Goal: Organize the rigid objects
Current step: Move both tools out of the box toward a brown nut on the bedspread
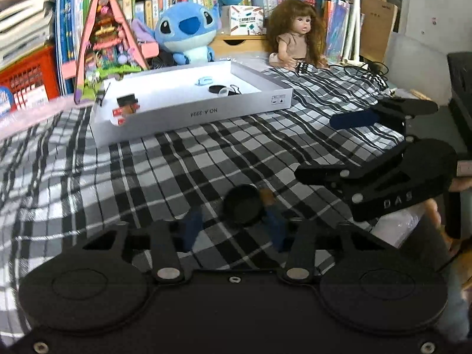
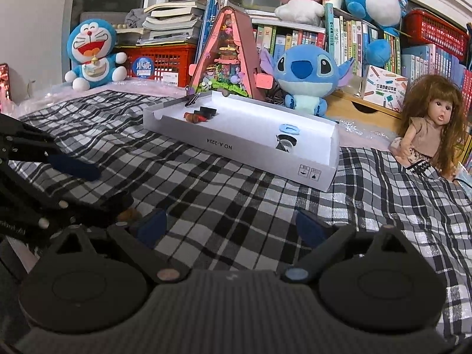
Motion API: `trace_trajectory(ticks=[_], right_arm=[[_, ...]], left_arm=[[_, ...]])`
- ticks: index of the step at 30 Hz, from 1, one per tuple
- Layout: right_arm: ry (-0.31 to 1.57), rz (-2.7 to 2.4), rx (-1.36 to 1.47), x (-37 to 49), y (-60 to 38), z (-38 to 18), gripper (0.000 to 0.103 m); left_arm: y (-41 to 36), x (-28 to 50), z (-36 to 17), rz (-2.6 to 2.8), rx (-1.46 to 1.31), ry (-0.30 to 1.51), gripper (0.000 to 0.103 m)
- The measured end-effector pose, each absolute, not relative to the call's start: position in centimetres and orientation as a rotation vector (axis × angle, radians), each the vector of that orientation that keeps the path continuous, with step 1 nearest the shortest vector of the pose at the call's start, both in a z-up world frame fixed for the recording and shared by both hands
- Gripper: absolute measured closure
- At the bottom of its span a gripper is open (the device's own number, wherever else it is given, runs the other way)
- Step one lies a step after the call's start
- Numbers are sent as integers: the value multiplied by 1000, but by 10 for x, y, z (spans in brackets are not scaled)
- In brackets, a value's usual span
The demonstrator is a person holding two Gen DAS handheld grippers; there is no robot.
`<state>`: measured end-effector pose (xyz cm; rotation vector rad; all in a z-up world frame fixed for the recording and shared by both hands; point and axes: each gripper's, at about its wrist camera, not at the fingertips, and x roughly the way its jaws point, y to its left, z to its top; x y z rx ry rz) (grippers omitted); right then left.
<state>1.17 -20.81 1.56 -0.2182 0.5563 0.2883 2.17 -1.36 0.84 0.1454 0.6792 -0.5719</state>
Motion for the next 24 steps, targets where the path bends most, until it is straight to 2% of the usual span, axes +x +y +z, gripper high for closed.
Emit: trace_trajectory(ticks=[1,13,22,24], right_arm=[[558,292,-221,11,-207,15,5],[588,413,-235,8,-179,10,5],[600,463,-190,0,-155,5,31],[605,458,-173,-1,-154,5,43]], left_arm=[[-13,23,8,-566,136,680,73],[6,34,13,-422,117,666,73],[5,33,10,-386,127,660,73],[5,33,9,-381,120,663,73]])
